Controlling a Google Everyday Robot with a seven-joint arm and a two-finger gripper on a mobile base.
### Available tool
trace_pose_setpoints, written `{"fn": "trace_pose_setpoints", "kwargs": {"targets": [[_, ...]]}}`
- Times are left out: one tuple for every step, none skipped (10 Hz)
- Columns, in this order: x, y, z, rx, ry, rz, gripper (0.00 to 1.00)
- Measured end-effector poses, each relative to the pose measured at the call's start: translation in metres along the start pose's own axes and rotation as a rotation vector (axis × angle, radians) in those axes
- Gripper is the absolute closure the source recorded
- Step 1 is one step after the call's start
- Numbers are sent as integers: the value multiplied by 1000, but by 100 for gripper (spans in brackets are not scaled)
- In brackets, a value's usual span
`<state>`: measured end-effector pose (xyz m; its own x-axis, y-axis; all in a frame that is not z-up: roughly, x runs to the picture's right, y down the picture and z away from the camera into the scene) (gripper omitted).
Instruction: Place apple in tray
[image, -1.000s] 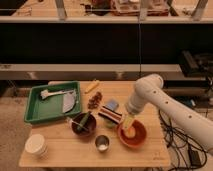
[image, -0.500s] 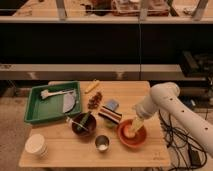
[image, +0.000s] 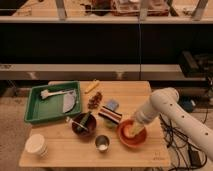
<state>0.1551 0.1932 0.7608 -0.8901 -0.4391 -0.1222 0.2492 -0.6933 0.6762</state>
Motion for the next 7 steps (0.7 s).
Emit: {"fn": "trace_pose_setpoints", "kwargs": {"targets": [[-2,-4,3,2,2,-7,42],[-5,-7,7,2,1,-13,42],[-6,-9,8,-1,-1,-17,42],[-8,-10,10,-6,-11,-25,42],[-8,-11,14,-9,-22,-37,42],[-10,-12,18,-12,-28,-41,42],[-14,-14,25,-18,-35,-48,42]]}}
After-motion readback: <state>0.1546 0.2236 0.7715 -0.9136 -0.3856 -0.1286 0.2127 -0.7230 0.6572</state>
